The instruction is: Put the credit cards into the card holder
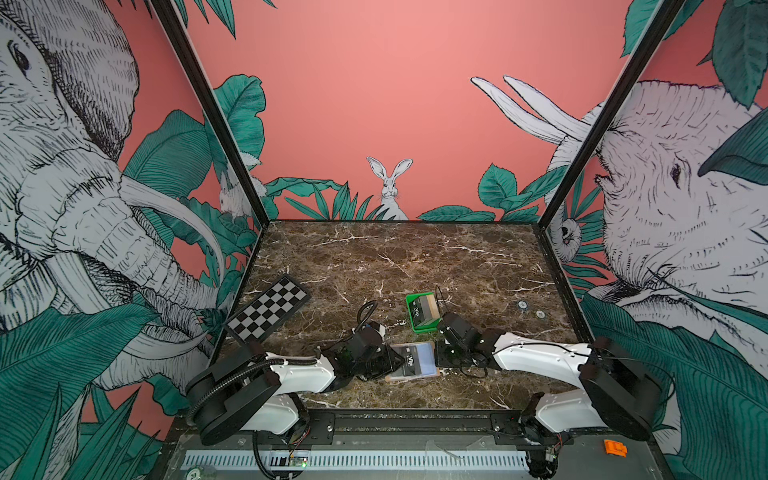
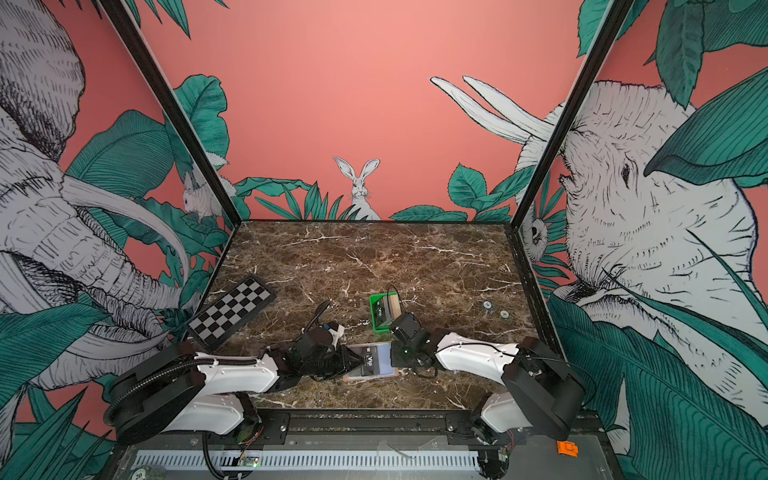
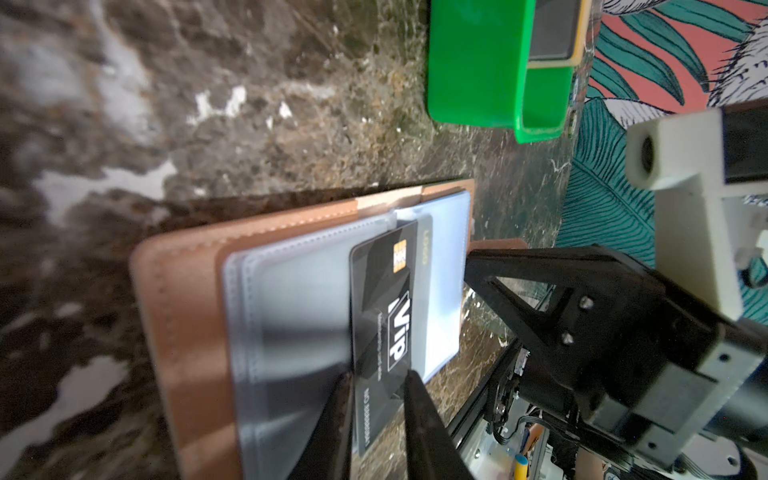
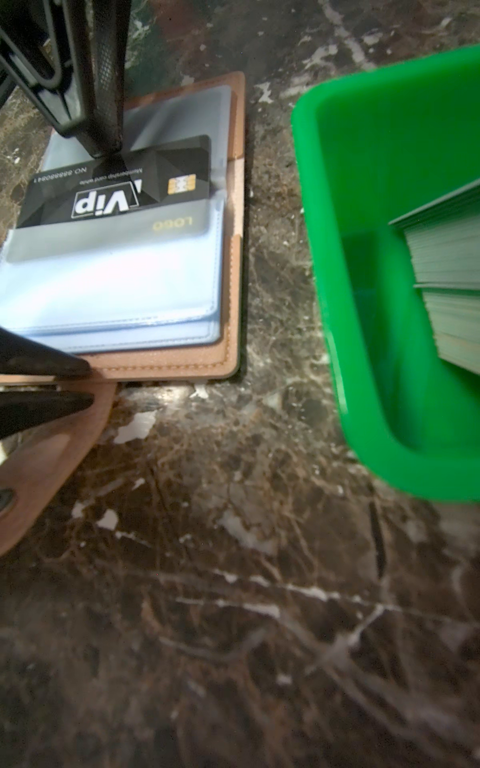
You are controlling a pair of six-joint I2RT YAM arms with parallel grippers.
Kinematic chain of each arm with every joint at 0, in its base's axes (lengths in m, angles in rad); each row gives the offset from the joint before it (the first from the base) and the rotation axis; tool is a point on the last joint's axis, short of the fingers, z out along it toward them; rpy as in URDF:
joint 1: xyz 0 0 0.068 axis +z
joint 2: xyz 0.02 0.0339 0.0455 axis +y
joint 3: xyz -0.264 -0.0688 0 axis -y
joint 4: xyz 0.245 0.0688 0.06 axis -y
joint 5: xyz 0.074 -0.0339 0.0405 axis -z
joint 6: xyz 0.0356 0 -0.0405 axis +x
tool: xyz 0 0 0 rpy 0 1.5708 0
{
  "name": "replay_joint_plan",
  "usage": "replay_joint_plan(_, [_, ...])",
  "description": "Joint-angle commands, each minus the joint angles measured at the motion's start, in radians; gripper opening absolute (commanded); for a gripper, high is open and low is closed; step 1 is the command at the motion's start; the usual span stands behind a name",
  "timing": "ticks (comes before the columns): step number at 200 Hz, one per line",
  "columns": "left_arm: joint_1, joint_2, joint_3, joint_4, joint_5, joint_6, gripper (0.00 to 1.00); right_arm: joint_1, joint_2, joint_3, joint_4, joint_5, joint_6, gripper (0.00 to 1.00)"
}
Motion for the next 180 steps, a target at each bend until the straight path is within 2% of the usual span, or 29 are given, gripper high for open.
replay_joint_plan(1, [-0.004, 0.008, 0.018, -0.031, -0.007, 0.002, 0.24, 0.005, 0.022, -0.027, 0.016, 0.006, 0.003, 0.10])
replay_joint_plan(180, [-0.015, 0.102, 0.058, 0.091, 0.027, 0.009, 0.24, 0.005, 0.015, -0.040, 0.034, -0.002, 0.006, 0.10])
